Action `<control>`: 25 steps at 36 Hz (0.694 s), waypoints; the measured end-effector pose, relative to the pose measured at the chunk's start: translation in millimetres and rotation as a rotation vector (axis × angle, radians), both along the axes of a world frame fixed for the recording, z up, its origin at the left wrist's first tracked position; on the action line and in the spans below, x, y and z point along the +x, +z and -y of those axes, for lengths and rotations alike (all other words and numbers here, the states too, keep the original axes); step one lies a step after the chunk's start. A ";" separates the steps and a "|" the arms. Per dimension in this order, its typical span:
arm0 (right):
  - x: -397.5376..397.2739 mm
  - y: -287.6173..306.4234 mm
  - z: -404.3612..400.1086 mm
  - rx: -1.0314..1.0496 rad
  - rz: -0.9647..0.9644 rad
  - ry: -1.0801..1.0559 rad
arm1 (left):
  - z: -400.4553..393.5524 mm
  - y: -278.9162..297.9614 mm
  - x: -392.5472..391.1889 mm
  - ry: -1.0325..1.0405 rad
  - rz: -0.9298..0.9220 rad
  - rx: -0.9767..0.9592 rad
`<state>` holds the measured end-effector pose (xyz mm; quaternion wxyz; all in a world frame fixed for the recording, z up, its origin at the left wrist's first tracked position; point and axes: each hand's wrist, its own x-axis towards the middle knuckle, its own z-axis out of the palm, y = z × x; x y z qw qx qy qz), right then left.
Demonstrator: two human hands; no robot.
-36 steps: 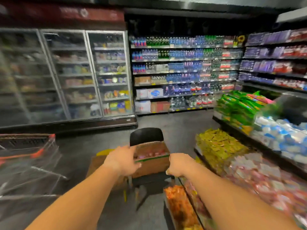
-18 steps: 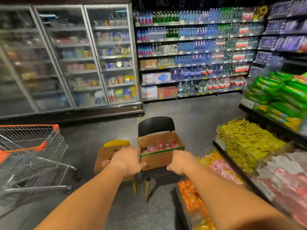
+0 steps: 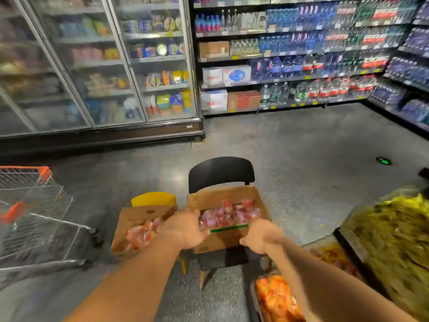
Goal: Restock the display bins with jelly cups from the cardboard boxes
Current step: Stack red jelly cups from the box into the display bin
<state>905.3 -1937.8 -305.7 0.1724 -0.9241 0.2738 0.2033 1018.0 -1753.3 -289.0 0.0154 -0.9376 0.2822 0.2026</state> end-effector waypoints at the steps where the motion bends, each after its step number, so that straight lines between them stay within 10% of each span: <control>1: 13.6 -9.9 6.5 0.011 -0.010 -0.010 | 7.1 -10.3 15.2 0.008 -0.021 0.002; 25: 256.0 -326.9 114.0 0.164 -0.139 -0.009 | 171.2 -338.4 240.3 0.165 -0.275 0.123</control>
